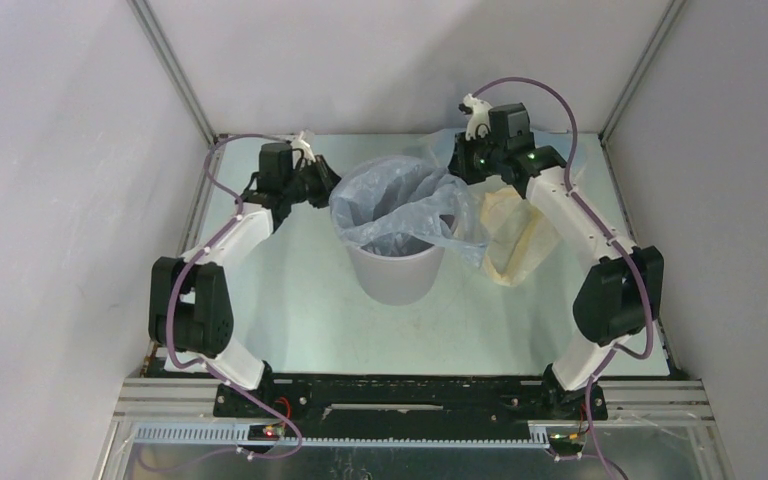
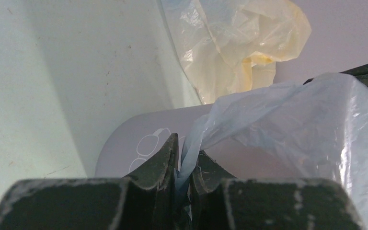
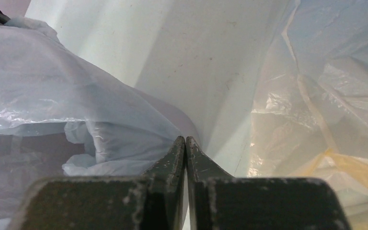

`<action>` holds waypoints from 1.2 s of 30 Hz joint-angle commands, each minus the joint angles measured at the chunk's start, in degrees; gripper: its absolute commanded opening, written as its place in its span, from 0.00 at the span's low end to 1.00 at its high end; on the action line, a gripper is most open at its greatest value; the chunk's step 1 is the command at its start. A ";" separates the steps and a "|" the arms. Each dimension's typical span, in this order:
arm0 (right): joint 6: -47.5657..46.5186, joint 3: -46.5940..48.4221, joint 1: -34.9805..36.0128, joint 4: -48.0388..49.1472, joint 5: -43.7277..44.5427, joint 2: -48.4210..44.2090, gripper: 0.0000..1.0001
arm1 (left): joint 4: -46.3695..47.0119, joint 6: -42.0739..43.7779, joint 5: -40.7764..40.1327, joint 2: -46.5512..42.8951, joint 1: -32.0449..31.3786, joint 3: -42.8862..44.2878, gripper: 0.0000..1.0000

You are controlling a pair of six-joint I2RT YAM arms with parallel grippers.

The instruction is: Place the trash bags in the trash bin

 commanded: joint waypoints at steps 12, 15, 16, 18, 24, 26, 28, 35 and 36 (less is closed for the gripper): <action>4.42 -0.48 -2.30 -2.99 2.66 -17.48 0.79 | 0.50 1.33 0.29 -2.10 -0.42 -1.53 0.18; 6.20 -2.80 -2.33 -3.17 1.77 -22.08 0.83 | 0.45 1.33 0.46 -2.04 -0.42 -1.53 0.18; 6.92 -4.50 -2.33 -3.21 1.06 -23.48 0.82 | 0.42 1.26 0.51 -2.01 -0.43 -1.60 0.18; 8.14 -7.94 -2.33 -3.36 -0.13 -26.59 0.80 | 0.44 1.23 0.55 -2.09 -0.42 -1.74 0.17; 12.45 -22.02 -2.32 -2.45 -1.44 -37.93 0.72 | 0.37 1.63 0.64 -2.28 -0.45 -2.14 0.02; 13.35 -25.79 -2.30 -2.49 -2.50 -40.55 0.70 | 0.32 1.68 0.81 -2.06 -0.42 -2.14 0.00; 14.43 -28.77 -2.31 -2.60 -3.11 -42.56 0.66 | 0.24 1.68 0.43 -2.01 -0.42 -2.27 0.00; 16.23 -37.67 -2.33 1.99 -5.04 -43.23 0.22 | 0.14 1.90 -0.81 -1.43 -0.52 -3.72 0.00; 16.26 -38.44 -2.33 2.63 -5.35 -42.72 0.12 | 0.14 2.01 -1.03 -1.33 -0.51 -4.03 0.00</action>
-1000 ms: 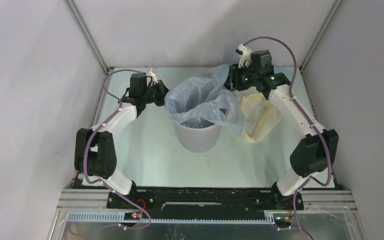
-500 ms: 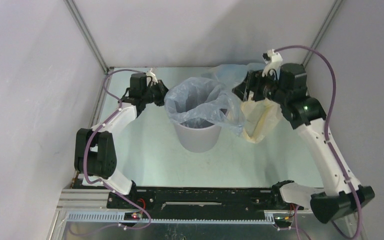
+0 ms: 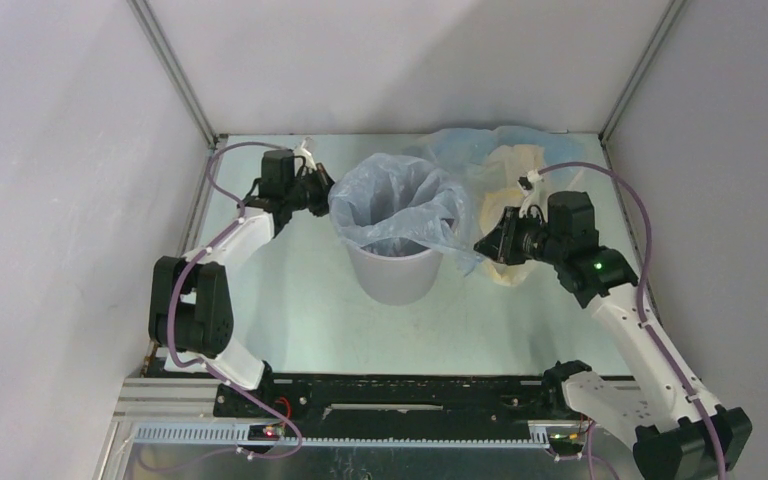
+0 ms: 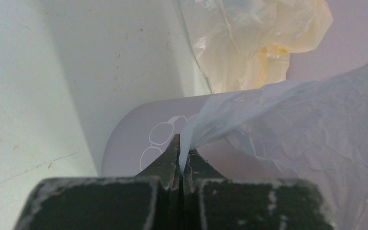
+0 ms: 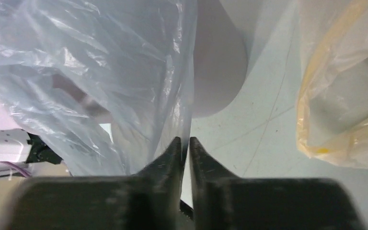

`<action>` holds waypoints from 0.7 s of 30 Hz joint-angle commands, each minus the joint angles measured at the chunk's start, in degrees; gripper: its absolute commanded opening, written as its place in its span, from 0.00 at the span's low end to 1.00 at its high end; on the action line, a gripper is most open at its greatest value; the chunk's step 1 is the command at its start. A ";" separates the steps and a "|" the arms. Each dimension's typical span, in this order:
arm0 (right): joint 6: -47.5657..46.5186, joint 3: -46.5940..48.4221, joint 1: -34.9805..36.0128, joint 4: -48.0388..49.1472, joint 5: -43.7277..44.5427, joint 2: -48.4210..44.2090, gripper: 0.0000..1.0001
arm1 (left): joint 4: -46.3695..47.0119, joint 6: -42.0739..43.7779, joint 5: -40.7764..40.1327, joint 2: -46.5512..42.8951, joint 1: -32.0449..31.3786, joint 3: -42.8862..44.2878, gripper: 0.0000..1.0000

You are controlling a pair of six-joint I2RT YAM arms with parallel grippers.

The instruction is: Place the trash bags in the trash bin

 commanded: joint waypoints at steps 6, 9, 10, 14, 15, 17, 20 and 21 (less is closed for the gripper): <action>1.03 -6.87 -0.12 9.05 -1.98 4.78 0.00 | 0.19 2.00 -2.11 -1.36 -0.51 -2.56 0.00; 0.78 -8.60 0.12 10.77 -2.80 7.31 0.00 | -0.27 1.95 -2.02 -1.19 -0.47 -2.25 0.00; 0.86 -9.15 0.41 11.34 -2.87 8.06 0.00 | -0.28 1.83 -1.94 -1.23 -0.53 -2.25 0.00; 1.15 -11.29 3.13 13.82 -0.84 10.41 0.00 | -0.17 1.41 -1.48 -1.88 -0.67 -2.59 0.00; 1.12 -11.52 4.11 14.22 -0.30 11.10 0.00 | -0.19 1.20 -1.17 -2.22 -0.73 -2.55 0.00; 1.17 -11.80 5.86 14.94 1.47 12.46 0.00 | 0.01 0.59 -0.18 -3.00 -0.80 -2.74 0.00; 1.00 -12.01 7.88 15.74 2.84 14.33 0.00 | 0.61 -1.09 1.86 -4.47 -0.78 -2.72 0.00; 0.91 -12.03 8.27 15.86 3.49 14.75 0.00 | 0.64 -1.73 2.11 -5.22 -0.83 -2.84 0.00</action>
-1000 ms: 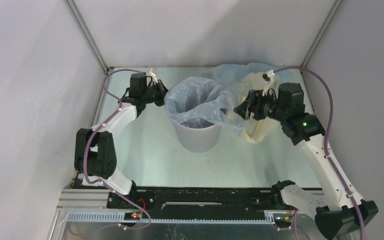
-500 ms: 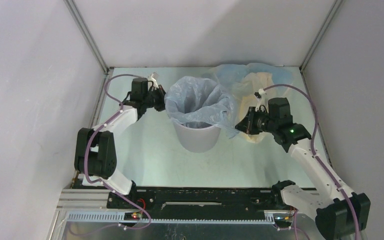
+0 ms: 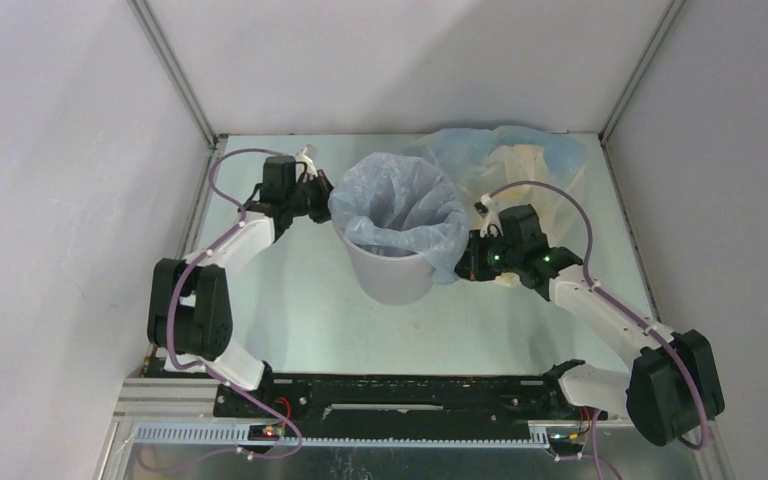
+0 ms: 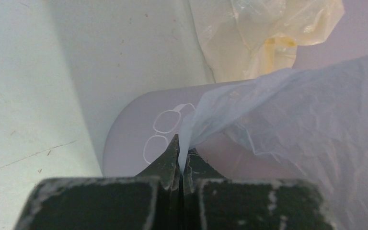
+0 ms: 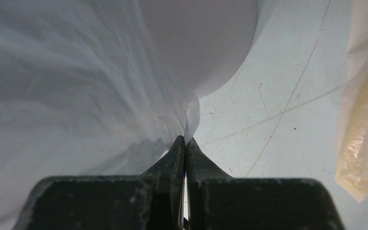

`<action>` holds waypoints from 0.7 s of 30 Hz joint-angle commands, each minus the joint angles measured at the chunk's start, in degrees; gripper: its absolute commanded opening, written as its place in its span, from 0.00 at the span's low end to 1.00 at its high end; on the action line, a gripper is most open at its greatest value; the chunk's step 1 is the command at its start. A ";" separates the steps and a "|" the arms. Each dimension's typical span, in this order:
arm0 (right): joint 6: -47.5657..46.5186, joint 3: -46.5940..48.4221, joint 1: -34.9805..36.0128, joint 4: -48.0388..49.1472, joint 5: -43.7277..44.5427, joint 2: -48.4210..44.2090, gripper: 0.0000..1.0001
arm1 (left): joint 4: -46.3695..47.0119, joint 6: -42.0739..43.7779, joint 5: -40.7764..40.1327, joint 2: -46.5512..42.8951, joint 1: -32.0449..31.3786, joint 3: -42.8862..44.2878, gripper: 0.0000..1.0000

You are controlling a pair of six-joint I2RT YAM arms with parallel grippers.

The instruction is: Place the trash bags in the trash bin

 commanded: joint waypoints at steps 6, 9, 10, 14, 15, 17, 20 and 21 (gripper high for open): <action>-1.09 -0.74 2.60 2.88 8.33 2.80 0.00 | 1.50 -3.72 2.30 -11.65 -0.45 -2.70 0.00; -1.08 -1.08 2.60 3.56 9.57 3.08 0.00 | 2.99 -4.76 1.50 -14.28 -0.47 -5.72 0.00; -1.02 -1.15 2.64 3.77 9.80 3.30 0.00 | 3.69 -5.02 1.13 -14.80 -0.45 -6.81 0.00; -1.10 -1.28 2.75 4.42 10.91 4.32 0.02 | 7.42 -7.14 2.21 -15.90 -0.31 -10.64 0.00; -1.30 -1.28 2.77 4.40 11.19 4.58 0.03 | 7.97 -7.49 2.41 -16.23 -0.31 -11.15 0.00; -1.59 -1.24 2.82 4.23 12.06 4.88 0.05 | 8.15 -7.35 1.99 -17.18 -0.34 -11.94 0.00; -1.98 -1.28 2.77 3.84 13.67 4.62 0.06 | 9.04 -7.17 0.11 -18.10 -0.27 -14.13 0.00; -2.06 -1.28 2.88 3.83 14.20 4.44 0.07 | 10.17 -7.51 -0.22 -17.91 -0.28 -15.15 0.00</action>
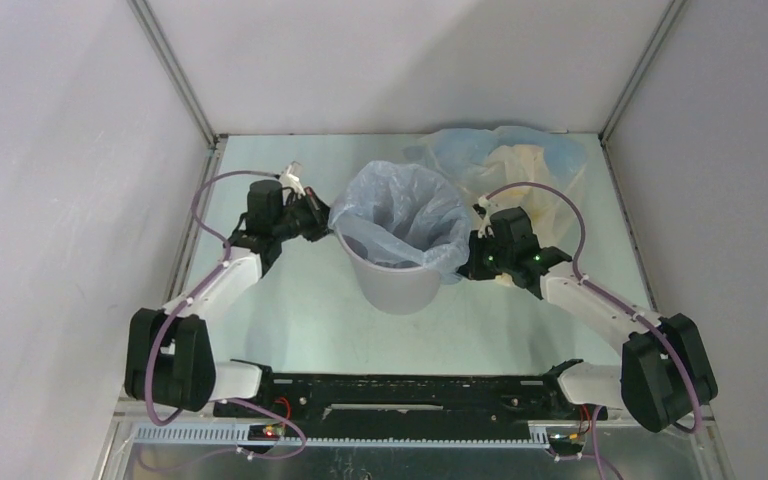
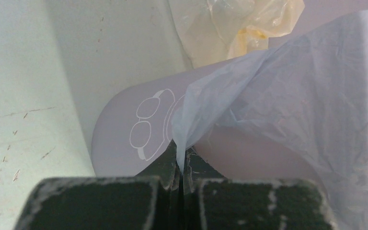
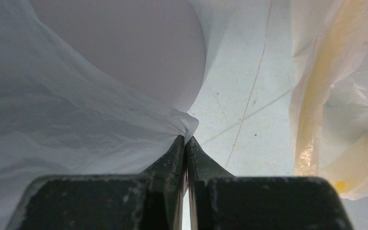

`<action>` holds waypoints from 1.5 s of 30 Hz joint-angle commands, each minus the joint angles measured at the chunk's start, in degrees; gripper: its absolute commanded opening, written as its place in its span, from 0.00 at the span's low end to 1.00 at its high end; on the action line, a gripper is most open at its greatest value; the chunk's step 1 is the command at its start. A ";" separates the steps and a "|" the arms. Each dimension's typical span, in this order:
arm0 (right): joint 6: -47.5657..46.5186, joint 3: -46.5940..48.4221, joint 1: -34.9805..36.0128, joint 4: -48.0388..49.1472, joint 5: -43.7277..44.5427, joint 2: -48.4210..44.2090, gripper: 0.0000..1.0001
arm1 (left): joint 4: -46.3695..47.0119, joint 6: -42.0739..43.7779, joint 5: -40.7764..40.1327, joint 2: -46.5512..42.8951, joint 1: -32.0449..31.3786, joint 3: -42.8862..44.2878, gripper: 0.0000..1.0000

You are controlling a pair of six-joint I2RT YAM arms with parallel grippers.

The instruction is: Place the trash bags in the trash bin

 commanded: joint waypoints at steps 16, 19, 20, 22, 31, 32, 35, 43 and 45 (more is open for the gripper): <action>-0.96 -5.61 1.16 3.58 2.61 -13.76 0.37 | 14.53 -2.48 -0.30 10.04 -0.24 -3.93 0.00; -1.02 -5.88 1.61 4.03 1.45 -11.45 0.39 | 14.40 -2.24 -0.43 9.55 -0.23 -3.94 0.00; -1.11 -5.92 1.77 4.22 1.12 -10.30 0.40 | 14.34 -2.28 -0.29 9.35 -0.22 -3.94 0.00; -1.05 -5.88 1.92 4.60 1.49 -8.15 0.40 | 14.27 -2.45 -0.07 8.90 -0.23 -3.85 0.00; -0.88 -5.84 -0.02 4.78 6.82 -4.23 0.38 | 13.34 -2.44 0.37 4.95 -0.26 -4.96 0.00; -1.01 -5.79 -0.08 4.62 6.90 -4.73 0.37 | 13.38 -2.29 0.26 5.18 -0.23 -5.06 0.00; -1.19 -5.79 -0.09 4.42 6.82 -6.51 0.37 | 13.42 -1.62 -0.01 6.99 -0.23 -4.93 0.00; -2.02 -7.06 0.70 4.08 6.33 -14.31 0.36 | 11.96 1.22 -2.96 13.70 -0.18 -3.40 0.00; -2.17 -7.21 0.70 3.87 6.50 -14.30 0.36 | 12.15 1.28 -2.92 14.86 -0.14 -3.24 0.00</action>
